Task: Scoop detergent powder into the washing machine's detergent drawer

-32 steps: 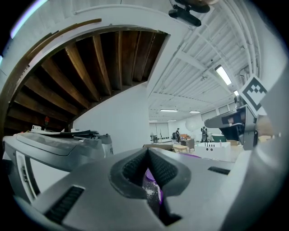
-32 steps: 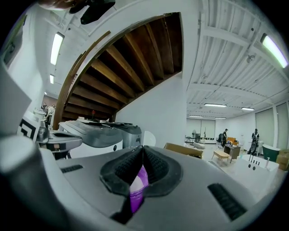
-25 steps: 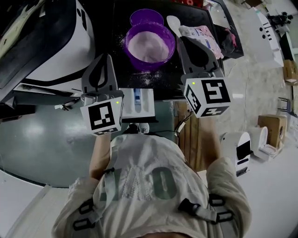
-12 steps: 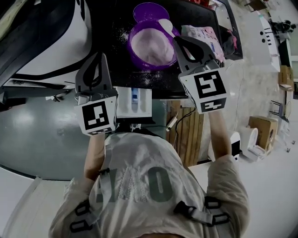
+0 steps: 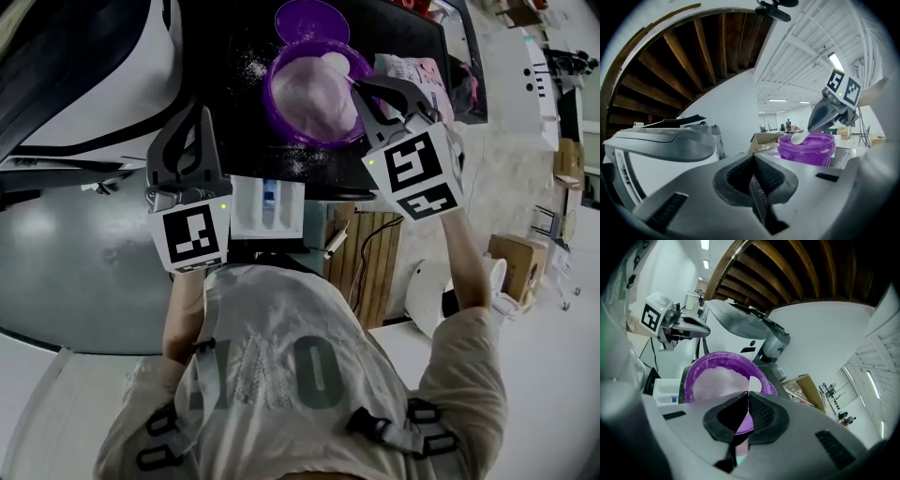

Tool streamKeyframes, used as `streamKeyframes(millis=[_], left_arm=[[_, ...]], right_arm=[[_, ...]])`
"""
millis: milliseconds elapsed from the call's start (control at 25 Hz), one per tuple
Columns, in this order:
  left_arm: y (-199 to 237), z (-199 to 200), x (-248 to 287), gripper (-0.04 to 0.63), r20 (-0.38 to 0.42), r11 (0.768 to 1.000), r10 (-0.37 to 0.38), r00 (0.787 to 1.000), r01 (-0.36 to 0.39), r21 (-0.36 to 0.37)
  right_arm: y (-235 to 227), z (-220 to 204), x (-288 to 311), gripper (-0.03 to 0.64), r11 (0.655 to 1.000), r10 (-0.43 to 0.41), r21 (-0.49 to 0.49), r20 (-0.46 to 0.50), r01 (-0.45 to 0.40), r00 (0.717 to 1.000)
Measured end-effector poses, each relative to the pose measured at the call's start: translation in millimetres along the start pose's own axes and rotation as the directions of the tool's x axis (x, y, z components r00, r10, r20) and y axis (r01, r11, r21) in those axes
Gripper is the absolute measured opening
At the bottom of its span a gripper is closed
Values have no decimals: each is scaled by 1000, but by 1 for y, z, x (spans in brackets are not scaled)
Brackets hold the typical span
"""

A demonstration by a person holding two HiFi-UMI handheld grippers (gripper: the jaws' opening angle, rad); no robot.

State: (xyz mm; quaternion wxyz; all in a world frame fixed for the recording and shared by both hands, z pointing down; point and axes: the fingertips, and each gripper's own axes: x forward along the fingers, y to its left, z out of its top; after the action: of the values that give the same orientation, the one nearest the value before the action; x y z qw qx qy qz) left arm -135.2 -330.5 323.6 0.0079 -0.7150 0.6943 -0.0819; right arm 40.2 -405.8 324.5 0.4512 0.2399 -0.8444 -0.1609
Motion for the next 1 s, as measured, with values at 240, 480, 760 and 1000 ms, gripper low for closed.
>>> streamKeyframes(millis=[240, 480, 760, 1000], left_arm=[[1, -9, 8, 21, -22, 1000, -10, 1000, 10, -5], [0, -19, 14, 21, -44, 1000, -17, 999, 16, -25], [-1, -22, 15, 21, -28, 999, -19, 999, 18, -35], [6, -30, 12, 21, -41, 999, -4, 999, 2, -48]], right_arm=[[15, -8, 15, 12, 994, 92, -56, -89, -98, 992], [25, -14, 24, 11, 977, 152, -122, -178, -176, 972], [33, -16, 26, 11, 957, 221, -134, -236, -257, 946], [41, -17, 24, 11, 946, 292, -64, -257, -317, 921]])
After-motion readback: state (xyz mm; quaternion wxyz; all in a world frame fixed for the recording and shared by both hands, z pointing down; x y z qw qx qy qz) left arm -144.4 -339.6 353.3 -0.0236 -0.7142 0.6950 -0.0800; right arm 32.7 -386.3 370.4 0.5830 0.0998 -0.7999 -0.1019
